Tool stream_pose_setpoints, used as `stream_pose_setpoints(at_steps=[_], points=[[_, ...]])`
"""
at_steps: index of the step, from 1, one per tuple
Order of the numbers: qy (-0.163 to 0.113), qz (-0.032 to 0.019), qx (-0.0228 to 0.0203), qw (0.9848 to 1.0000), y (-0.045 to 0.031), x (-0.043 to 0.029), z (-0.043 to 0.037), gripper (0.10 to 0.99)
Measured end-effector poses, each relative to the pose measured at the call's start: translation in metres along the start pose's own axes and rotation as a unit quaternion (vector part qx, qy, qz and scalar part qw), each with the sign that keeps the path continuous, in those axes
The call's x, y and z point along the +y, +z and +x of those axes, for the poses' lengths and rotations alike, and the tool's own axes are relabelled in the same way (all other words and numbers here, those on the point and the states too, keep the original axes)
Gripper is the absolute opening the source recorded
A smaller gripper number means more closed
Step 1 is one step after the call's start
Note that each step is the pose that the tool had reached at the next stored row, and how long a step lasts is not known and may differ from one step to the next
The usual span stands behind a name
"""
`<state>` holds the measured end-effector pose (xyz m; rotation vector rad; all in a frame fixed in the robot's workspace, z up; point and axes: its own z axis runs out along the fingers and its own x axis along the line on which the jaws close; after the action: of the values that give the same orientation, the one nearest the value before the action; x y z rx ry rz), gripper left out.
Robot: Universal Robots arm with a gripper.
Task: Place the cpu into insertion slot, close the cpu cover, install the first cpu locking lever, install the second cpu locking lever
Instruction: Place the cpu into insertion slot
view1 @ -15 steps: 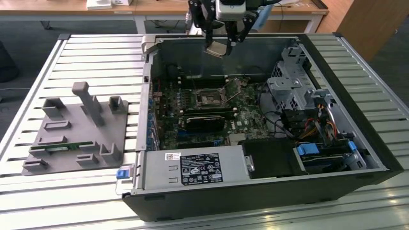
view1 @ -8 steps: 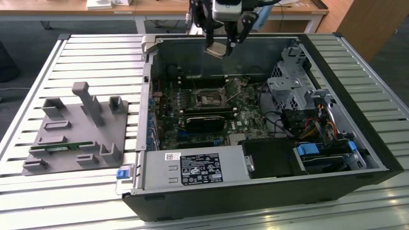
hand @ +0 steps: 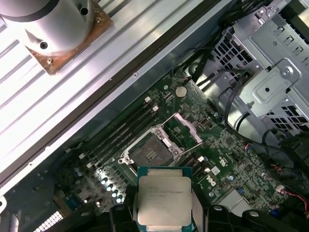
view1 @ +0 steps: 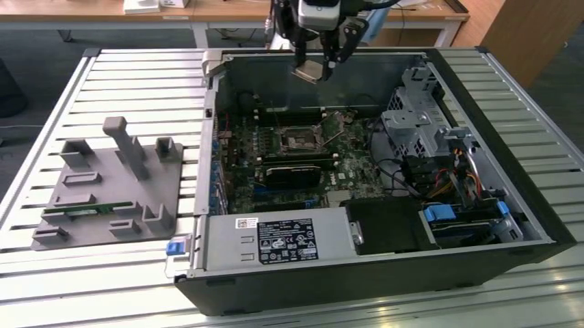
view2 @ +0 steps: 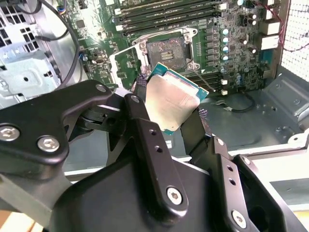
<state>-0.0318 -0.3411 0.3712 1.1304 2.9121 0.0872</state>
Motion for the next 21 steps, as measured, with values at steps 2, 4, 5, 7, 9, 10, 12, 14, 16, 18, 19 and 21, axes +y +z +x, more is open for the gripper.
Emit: stream_pose_setpoints(at_steps=[2, 4, 5, 7, 9, 10, 12, 14, 16, 18, 19, 21], points=[[0.009, 0.0002, -0.0007, 1.0000, 0.0000, 0.0000, 0.0000, 0.533], [0.017, 0.0004, -0.0015, 0.9998, 0.0001, 0.0000, 0.0000, 0.533], [0.022, 0.0005, -0.0019, 0.9998, 0.0001, 0.0000, 0.0000, 0.533], [0.031, 0.0009, -0.0027, 0.9995, 0.0002, 0.0000, 0.0000, 0.533], [0.040, 0.0013, -0.0037, 0.9992, 0.0002, 0.0000, 0.0000, 0.533], [0.044, 0.0014, -0.0041, 0.9990, 0.0002, 0.0000, 0.0000, 0.533], [0.053, 0.0017, -0.0048, 0.9986, 0.0003, 0.0000, 0.0000, 0.533], [0.062, 0.0018, -0.0056, 0.9981, 0.0004, 0.0000, 0.0000, 0.533], [0.071, 0.0021, -0.0064, 0.9975, 0.0004, 0.0000, 0.0000, 0.533], [0.080, 0.0023, -0.0071, 0.9968, 0.0005, 0.0000, 0.0000, 0.533], [0.085, 0.0024, -0.0075, 0.9964, 0.0005, 0.0000, 0.0000, 0.533], [0.094, 0.0026, -0.0083, 0.9955, 0.0005, 0.0000, 0.0000, 0.533]])
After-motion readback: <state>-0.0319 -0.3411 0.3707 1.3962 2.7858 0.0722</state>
